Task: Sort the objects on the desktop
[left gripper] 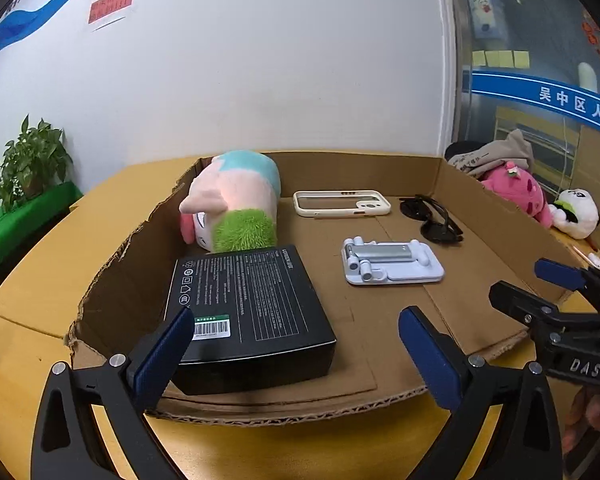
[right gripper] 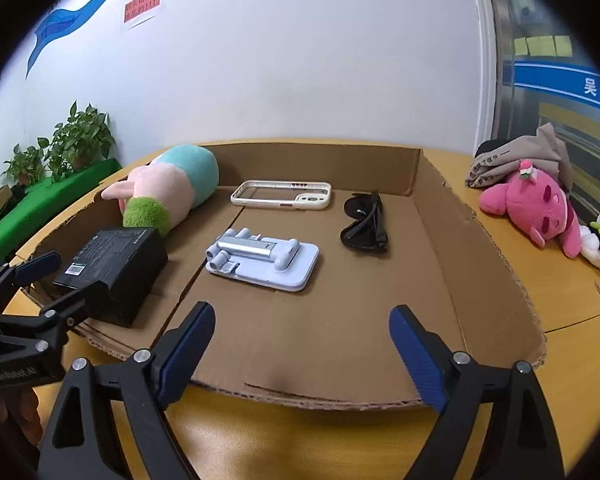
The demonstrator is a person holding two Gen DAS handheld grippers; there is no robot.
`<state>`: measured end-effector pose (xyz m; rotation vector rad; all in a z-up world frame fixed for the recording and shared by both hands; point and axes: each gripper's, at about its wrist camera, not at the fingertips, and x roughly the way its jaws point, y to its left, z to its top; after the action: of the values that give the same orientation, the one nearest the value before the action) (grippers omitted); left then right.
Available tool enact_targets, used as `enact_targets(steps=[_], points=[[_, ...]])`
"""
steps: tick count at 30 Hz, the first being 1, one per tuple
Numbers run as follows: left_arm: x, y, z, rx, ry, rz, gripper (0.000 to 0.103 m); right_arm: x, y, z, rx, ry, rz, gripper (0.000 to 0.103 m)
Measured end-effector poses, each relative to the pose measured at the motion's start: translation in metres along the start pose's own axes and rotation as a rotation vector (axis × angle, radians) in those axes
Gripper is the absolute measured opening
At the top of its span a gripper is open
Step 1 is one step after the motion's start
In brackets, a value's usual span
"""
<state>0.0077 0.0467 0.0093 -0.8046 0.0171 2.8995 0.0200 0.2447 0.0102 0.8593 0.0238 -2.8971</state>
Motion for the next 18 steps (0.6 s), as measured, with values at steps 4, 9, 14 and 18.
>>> enact_targets(steps=[4,9,14,18], points=[[0.0018,-0.0007,-0.0010,-0.007,0.009,-0.003,0.103,-0.0010,0.0006,-0.0022,-0.002,-0.029,-0.011,0.090],[0.0016,-0.0006,-0.0013,-0.008,0.009,-0.003,0.103,-0.0011,0.0011,-0.0021,-0.002,-0.029,-0.011,0.090],[0.0020,-0.0004,-0.0009,-0.008,0.010,-0.003,0.103,-0.0010,0.0010,-0.0020,-0.002,-0.029,-0.010,0.090],[0.0027,-0.0001,-0.0009,-0.008,0.010,-0.004,0.103,-0.0010,0.0010,-0.0020,-0.002,-0.029,-0.010,0.090]])
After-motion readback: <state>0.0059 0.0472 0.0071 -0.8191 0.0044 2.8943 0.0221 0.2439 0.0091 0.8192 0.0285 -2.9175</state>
